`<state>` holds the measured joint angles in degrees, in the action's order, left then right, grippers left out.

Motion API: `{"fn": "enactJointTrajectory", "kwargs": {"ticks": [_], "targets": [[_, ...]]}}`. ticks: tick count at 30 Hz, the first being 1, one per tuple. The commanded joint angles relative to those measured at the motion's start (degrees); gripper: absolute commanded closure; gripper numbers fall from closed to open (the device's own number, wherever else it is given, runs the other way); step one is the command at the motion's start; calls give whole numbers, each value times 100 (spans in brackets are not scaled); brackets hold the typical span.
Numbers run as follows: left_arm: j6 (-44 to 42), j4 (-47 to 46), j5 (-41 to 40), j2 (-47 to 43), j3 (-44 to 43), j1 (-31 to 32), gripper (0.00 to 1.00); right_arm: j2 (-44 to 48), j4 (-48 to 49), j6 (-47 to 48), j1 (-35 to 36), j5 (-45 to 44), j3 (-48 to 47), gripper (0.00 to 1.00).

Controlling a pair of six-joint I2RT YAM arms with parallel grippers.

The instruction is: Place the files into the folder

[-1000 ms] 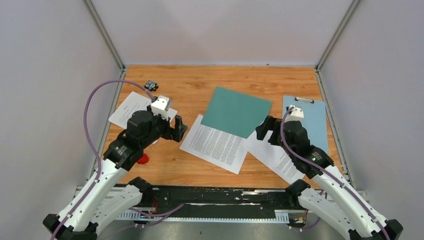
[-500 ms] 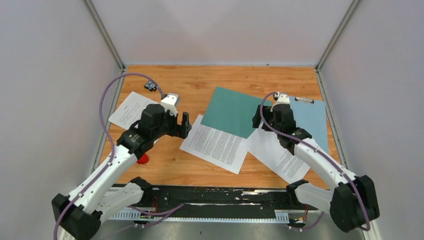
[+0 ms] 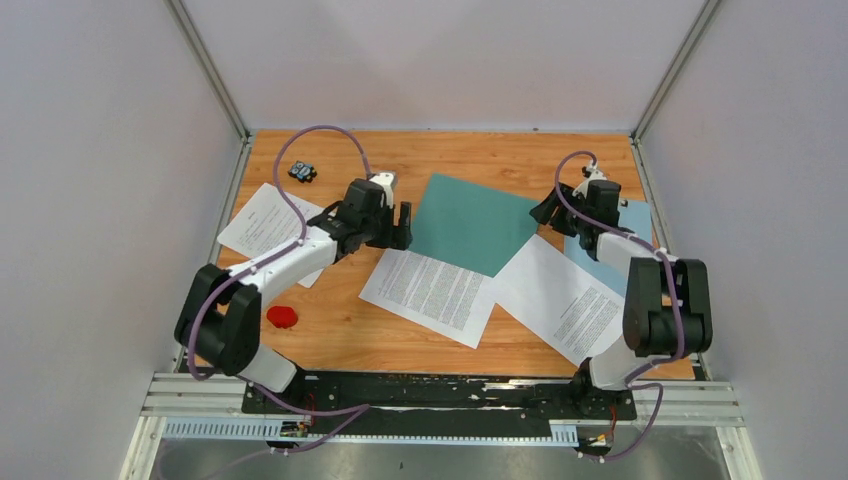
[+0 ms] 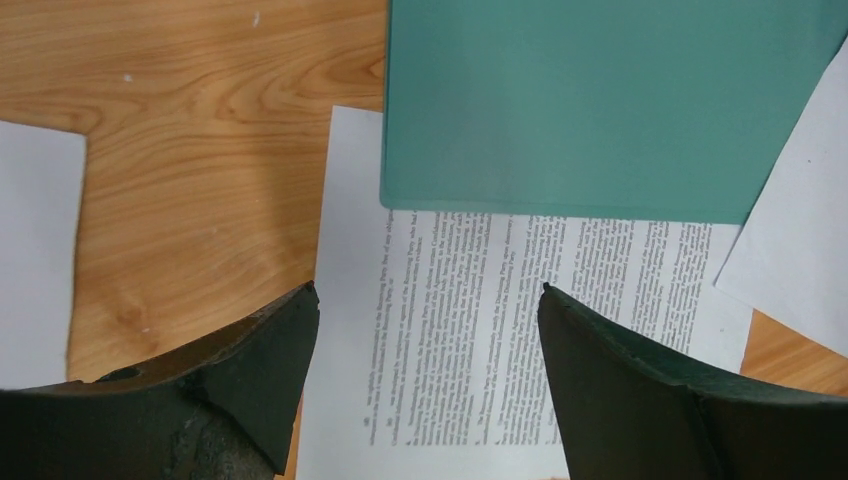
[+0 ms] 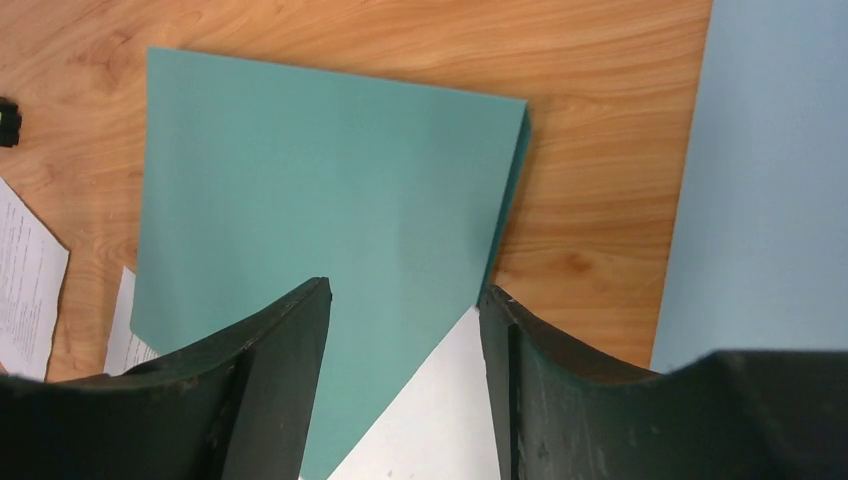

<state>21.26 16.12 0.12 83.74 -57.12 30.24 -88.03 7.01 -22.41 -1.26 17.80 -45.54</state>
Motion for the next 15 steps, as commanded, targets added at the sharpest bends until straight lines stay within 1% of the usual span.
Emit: {"fn": "enactJointTrajectory", "kwargs": {"ticks": [1,3,6,10,15], "targets": [[219,-961,352,542,-244,-27,15,-805,575,-209,-370,957,-631,43],[128,-1001,541,859,-429,-27,20,-1144,663,-252,-491,1148,-782,44],[-67,-918,850,1329,-749,-27,26,-1417,883,-336,-584,1271,-839,45],[-169,-797,923,1798,-939,-27,29,-1801,905,-308,-586,1602,-1044,46],[-137,-772,919,2112,-969,-27,33,-1955,1149,-416,-586,1763,-1037,48]]}}
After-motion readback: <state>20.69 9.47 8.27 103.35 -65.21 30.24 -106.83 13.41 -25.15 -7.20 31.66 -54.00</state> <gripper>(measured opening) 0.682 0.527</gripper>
